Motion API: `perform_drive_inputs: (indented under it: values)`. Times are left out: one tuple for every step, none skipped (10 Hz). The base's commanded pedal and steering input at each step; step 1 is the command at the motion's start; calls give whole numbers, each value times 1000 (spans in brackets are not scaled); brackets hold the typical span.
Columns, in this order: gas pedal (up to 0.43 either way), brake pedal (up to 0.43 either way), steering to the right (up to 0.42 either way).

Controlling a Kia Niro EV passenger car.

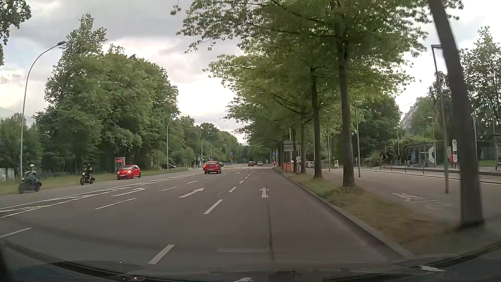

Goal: Follow the waypoints while adhering to traffic rules and regulations

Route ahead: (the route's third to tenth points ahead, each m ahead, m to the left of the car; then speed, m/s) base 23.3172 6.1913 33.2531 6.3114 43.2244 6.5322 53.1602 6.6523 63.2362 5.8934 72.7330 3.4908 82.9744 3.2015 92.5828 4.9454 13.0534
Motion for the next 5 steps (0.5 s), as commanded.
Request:
perform_drive_inputs:
  values:
    - [110,0,1]
    - [110,0,1]
    - [110,0,1]
    - [110,0,1]
    - [110,0,1]
